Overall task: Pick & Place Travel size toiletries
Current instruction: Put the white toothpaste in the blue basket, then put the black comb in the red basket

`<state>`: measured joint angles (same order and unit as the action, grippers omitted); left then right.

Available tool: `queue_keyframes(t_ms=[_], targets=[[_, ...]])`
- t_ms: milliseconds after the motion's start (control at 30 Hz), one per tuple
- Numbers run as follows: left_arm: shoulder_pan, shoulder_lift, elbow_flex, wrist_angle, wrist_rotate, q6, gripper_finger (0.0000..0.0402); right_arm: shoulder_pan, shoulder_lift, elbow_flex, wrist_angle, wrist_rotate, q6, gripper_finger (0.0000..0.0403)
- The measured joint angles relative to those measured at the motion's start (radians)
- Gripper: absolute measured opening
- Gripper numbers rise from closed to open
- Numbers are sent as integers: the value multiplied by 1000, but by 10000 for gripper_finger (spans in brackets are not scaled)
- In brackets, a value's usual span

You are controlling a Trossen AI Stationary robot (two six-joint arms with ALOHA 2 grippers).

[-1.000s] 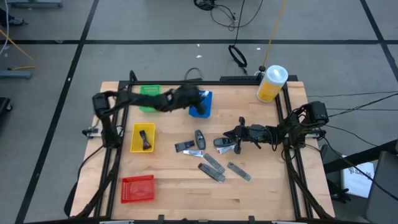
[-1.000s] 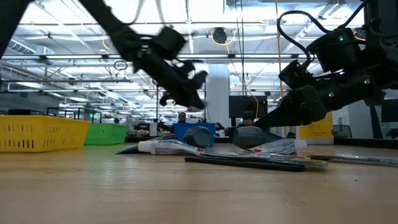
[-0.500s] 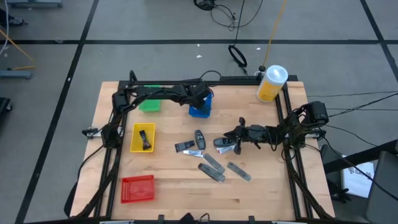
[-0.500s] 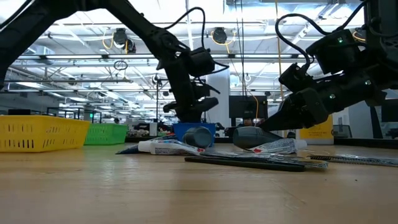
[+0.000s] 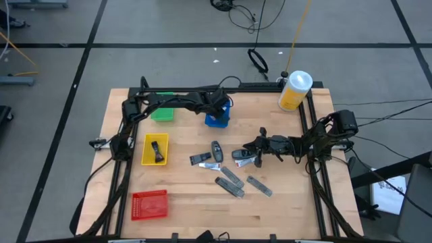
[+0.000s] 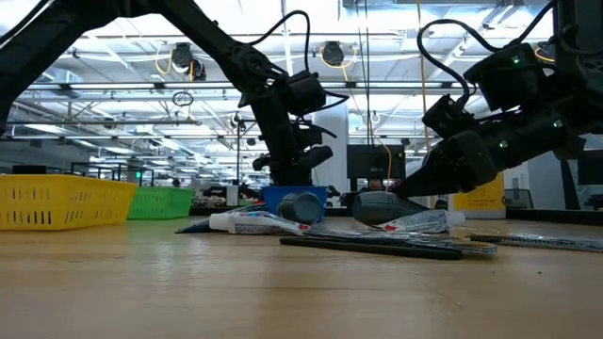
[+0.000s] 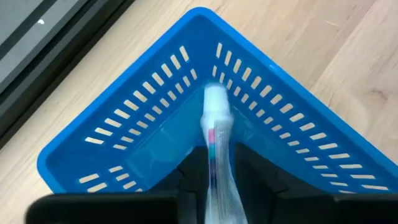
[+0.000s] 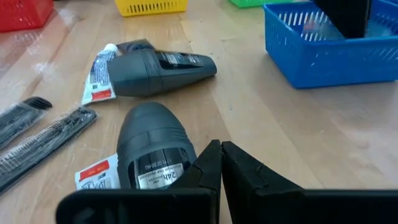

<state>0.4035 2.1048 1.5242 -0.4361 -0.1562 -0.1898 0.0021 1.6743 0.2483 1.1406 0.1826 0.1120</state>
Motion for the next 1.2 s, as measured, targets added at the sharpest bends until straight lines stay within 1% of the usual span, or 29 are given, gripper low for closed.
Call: queue_keyframes(t_ms=[133, 300, 400, 467, 533, 600, 700, 833, 900, 1000, 1067, 1200], targets=[[0, 0, 0, 4, 1, 5, 111, 0, -109, 0, -162, 1, 0, 10], [0, 0, 0, 12, 1, 26, 149, 37, -330, 0, -432, 4, 14, 42], [-1, -5, 0, 19, 3, 54, 165, 95, -473, 17, -642, 5, 21, 60], [-5, -19, 0, 17, 14, 63, 172, 149, -557, 48, -812, 32, 50, 66], [-18, -41, -1, 18, 40, 70, 174, 211, -617, 85, -983, 78, 92, 68], [-43, -65, 0, 21, 72, 84, 173, 274, -656, 117, -1107, 104, 140, 68], [-108, -94, 0, 31, 97, 123, 165, 361, -677, 134, -1168, 102, 221, 68], [-234, -105, 0, 93, 112, 200, 146, 480, -662, 134, -1220, 102, 355, 68], [-305, -94, 0, 138, 115, 250, 136, 530, -650, 134, -1249, 103, 440, 68], [-411, -58, 0, 215, 134, 320, 121, 583, -631, 133, -1241, 103, 548, 68], [-475, -30, 0, 298, 140, 343, 111, 607, -616, 134, -1227, 104, 619, 68], [-578, 37, 0, 487, 142, 313, 91, 642, -591, 112, -1196, 103, 741, 68]])
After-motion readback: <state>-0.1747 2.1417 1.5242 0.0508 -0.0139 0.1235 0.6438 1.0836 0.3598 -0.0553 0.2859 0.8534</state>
